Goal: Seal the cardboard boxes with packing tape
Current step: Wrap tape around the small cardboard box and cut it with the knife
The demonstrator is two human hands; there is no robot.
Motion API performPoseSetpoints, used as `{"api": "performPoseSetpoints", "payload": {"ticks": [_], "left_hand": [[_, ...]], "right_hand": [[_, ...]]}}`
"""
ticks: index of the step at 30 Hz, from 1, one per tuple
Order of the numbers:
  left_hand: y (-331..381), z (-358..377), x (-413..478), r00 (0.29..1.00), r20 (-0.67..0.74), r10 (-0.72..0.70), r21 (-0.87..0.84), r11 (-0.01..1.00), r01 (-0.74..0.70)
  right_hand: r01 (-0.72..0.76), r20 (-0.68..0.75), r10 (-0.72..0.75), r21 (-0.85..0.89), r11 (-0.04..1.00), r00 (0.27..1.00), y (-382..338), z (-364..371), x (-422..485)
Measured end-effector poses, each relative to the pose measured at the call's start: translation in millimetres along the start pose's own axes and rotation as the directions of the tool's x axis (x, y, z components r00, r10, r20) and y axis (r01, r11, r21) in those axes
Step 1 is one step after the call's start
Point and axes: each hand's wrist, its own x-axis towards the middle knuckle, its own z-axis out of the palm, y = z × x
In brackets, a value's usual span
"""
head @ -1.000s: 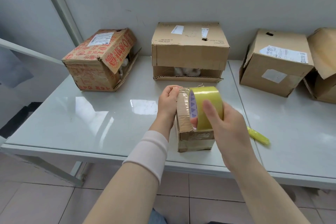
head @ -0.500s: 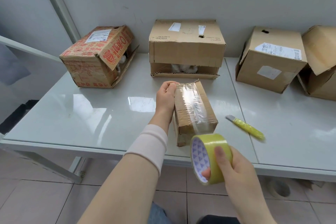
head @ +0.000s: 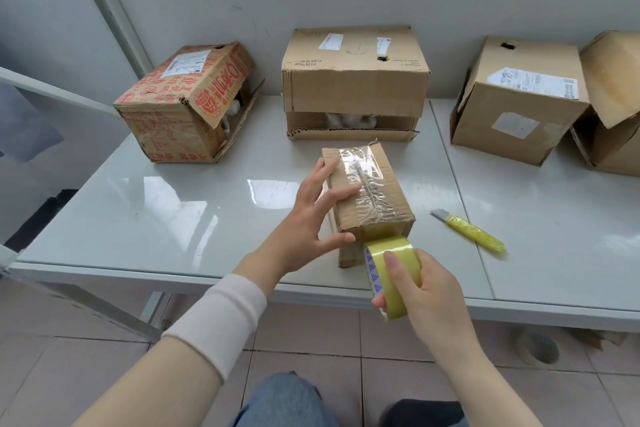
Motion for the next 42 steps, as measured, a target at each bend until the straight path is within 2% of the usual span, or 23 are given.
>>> {"api": "performPoseSetpoints", "payload": {"ticks": [3, 5, 7, 9, 11, 13, 15, 17, 19, 22, 24, 28, 33, 36, 40, 42], "left_hand": [[-3, -1, 8, 0.987, -0.133, 0.093, 0.143, 0.987, -0.074], [2, -5, 16, 0.959, -0.260, 0.112, 0.157, 0.985, -0.073], [11, -14, 28, 0.932, -0.354, 0.074, 0.117, 0.993, -0.035], [27, -23, 43, 0.916, -0.398, -0.048, 0.003, 0.999, 0.054], [45, -29, 57, 0.906, -0.323, -0.274, -0.180, 0.957, 0.226], [50, -28, 67, 0.859, -0.155, -0.488, -0.384, 0.831, 0.403], [48, -22, 70, 0.807, -0.007, -0.590, -0.524, 0.690, 0.500], [44, -14, 73, 0.792, 0.013, -0.611, -0.575, 0.643, 0.506], [45, -5, 74, 0.768, -0.043, -0.640, -0.657, 0.597, 0.460], [50, 2, 77, 0.721, -0.059, -0.691, -0.819, 0.446, 0.361], [52, 2, 80, 0.728, -0.076, -0.681, -0.822, 0.457, 0.341], [53, -1, 83, 0.726, -0.125, -0.676, -0.779, 0.520, 0.350], [55, 0, 82, 0.735, -0.138, -0.664, -0.796, 0.516, 0.316], [56, 0, 81, 0.737, -0.127, -0.664, -0.801, 0.506, 0.318], [54, -1, 82, 0.748, -0.101, -0.657, -0.810, 0.491, 0.322], [56, -2, 82, 0.743, -0.106, -0.661, -0.802, 0.498, 0.329]], "right_hand": [[0.037, 0.035, -0.037, -0.015, 0.999, 0.999, -16, -5, 3], [0.087, 0.061, -0.088, 0.009, 0.996, 0.994, -36, -10, 8], [0.111, 0.075, -0.115, 0.046, 0.993, 0.991, -63, -16, 15], [0.126, 0.092, -0.136, 0.103, 0.987, 0.986, -91, -22, 27], [0.125, 0.101, -0.144, 0.168, 0.978, 0.984, -113, -26, 44], [0.088, 0.113, -0.111, 0.193, 0.977, 0.987, -124, -27, 63], [0.057, 0.108, -0.079, 0.195, 0.979, 0.991, -126, -26, 78], [0.048, 0.073, -0.062, 0.184, 0.982, 0.995, -123, -26, 90], [0.078, 0.066, -0.095, 0.225, 0.971, 0.993, -117, -25, 92], [0.231, 0.073, -0.260, 0.279, 0.932, 0.963, -85, -18, 83], [0.321, 0.028, -0.334, 0.204, 0.925, 0.942, -71, -15, 79], [0.368, -0.035, -0.366, 0.105, 0.924, 0.930, -80, -17, 78], [0.387, -0.083, -0.381, 0.317, 0.866, 0.921, -72, -26, 44], [0.369, -0.048, -0.380, 0.376, 0.850, 0.924, -65, -28, 43], [0.370, -0.015, -0.377, 0.222, 0.902, 0.926, -57, -22, 45], [0.365, -0.051, -0.364, 0.244, 0.898, 0.930, -63, -18, 46]]}}
